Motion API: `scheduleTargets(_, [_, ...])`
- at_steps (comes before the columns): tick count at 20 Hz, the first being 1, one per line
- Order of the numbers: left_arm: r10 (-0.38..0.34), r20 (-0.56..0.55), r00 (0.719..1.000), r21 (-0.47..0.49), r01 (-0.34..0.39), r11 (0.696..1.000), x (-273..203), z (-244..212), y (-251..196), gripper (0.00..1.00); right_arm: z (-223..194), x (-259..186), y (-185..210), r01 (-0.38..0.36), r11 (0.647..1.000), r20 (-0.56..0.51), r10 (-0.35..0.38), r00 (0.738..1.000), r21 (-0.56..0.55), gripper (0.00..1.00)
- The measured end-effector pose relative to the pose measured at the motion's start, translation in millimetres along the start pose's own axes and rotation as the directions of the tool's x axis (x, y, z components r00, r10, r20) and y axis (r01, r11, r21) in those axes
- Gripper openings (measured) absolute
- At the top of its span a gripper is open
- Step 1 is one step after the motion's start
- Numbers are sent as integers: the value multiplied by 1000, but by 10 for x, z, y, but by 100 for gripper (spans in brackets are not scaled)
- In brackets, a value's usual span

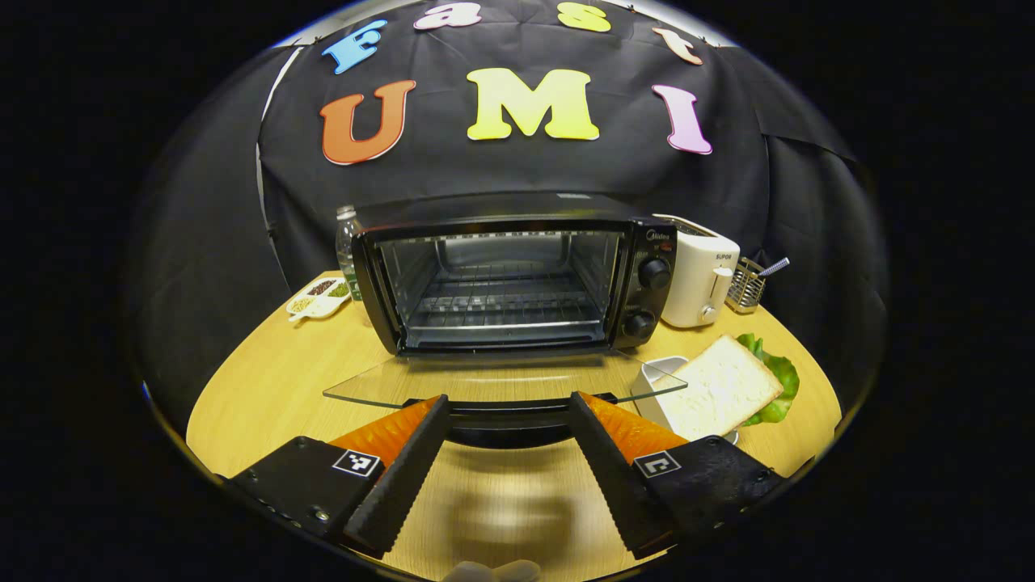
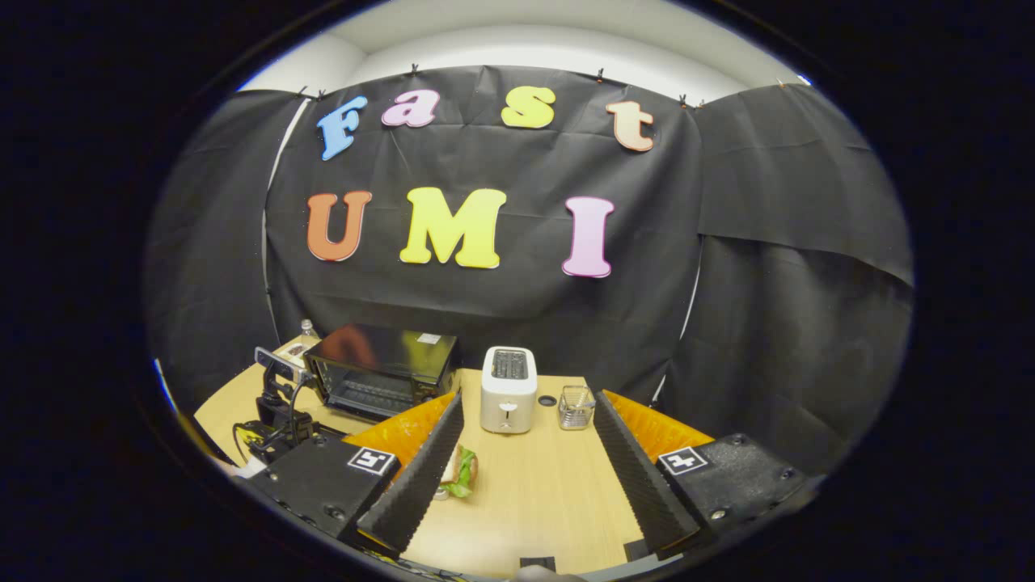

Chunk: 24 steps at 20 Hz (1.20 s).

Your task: Open the electric oven with the left hand, put the food in, and close the electric oven.

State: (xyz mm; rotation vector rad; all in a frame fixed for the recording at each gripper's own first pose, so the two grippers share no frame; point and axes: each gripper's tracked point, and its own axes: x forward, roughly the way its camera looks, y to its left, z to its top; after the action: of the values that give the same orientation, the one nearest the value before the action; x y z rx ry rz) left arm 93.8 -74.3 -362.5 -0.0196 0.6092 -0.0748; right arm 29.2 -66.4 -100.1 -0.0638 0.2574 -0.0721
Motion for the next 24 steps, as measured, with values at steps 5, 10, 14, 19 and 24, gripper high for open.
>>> scheduleTargets(5, [-5,-101,995,-11,4,1000,72,-312,-47,95,-87,41,-4,0,1000,-21,0,1000,8,100])
scheduleTargets(10, [-11,-209,978,-8,10,1000,194,-591,-93,95,-166,80,40,-13,1000,-41,13,999,2,100])
scheduleTargets(14, [-12,-197,980,1,12,1000,170,-567,-92,100,-241,122,14,-21,1000,-59,22,998,17,100])
scheduleTargets(19, [-16,-85,996,-14,15,1000,-50,-281,1,95,-426,309,-9,-64,996,-88,68,994,55,96])
scheduleTargets(24, [21,83,996,-32,-18,999,-639,384,277,96,-1028,695,62,-123,981,-172,148,974,149,100])
